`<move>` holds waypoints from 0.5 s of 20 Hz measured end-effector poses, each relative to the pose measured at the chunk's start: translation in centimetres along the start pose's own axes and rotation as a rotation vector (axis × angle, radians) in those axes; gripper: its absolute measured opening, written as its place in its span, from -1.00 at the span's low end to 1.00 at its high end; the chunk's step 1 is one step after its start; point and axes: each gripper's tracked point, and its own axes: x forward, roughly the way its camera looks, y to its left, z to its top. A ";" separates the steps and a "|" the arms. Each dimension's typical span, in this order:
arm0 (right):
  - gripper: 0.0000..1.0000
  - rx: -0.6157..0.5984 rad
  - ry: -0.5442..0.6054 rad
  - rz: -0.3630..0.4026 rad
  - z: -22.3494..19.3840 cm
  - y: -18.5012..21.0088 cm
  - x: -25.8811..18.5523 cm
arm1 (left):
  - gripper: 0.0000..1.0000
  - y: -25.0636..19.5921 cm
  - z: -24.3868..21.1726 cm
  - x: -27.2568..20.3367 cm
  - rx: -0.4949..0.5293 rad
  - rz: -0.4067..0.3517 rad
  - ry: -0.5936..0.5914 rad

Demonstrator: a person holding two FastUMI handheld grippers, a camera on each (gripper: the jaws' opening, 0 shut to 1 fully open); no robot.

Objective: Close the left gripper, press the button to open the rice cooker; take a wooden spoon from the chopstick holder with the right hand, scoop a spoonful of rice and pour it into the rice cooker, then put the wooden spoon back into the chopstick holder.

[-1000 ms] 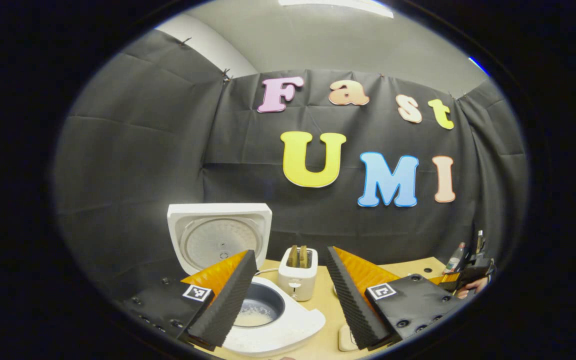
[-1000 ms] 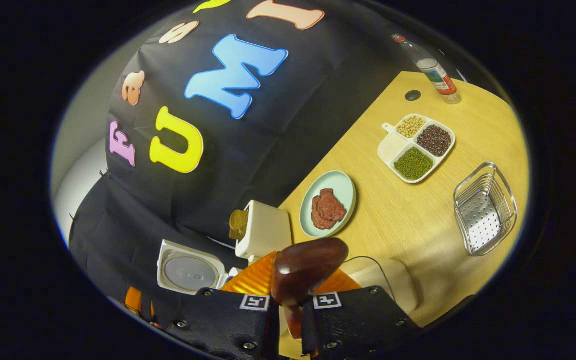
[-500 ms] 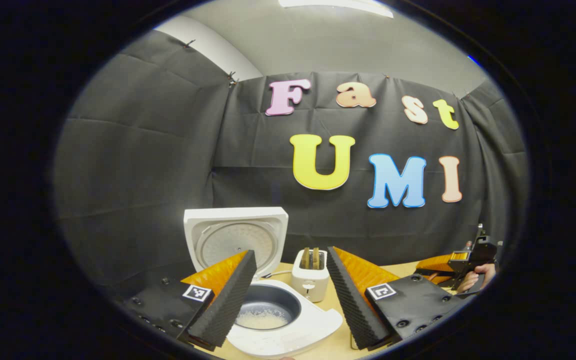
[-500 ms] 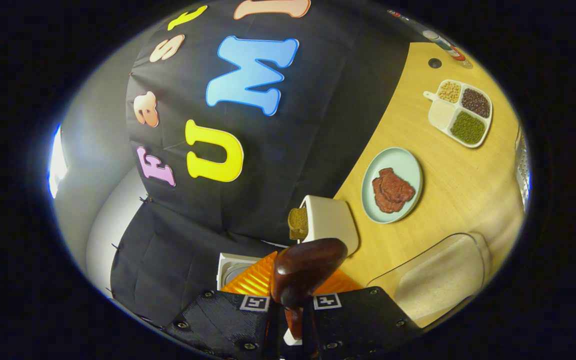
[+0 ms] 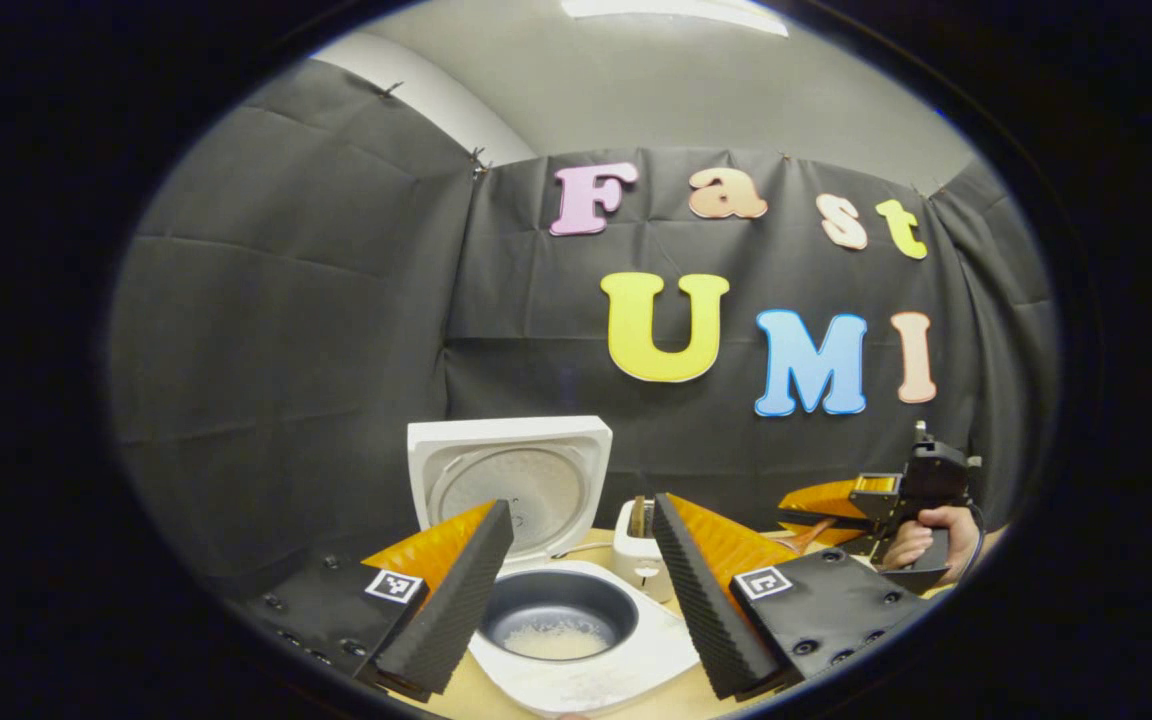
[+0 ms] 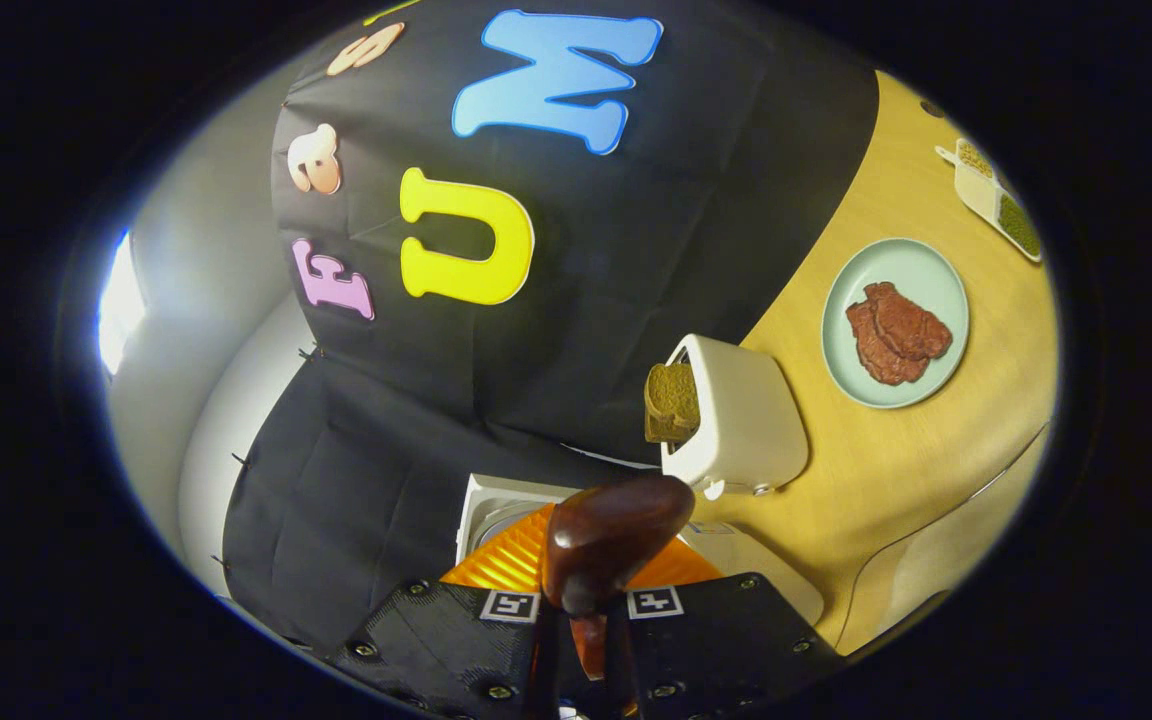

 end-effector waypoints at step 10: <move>-0.66 -0.092 0.087 0.006 -4.6 3.0 9.3 | 0.97 4.2 -0.9 -0.4 -0.032 0.051 0.005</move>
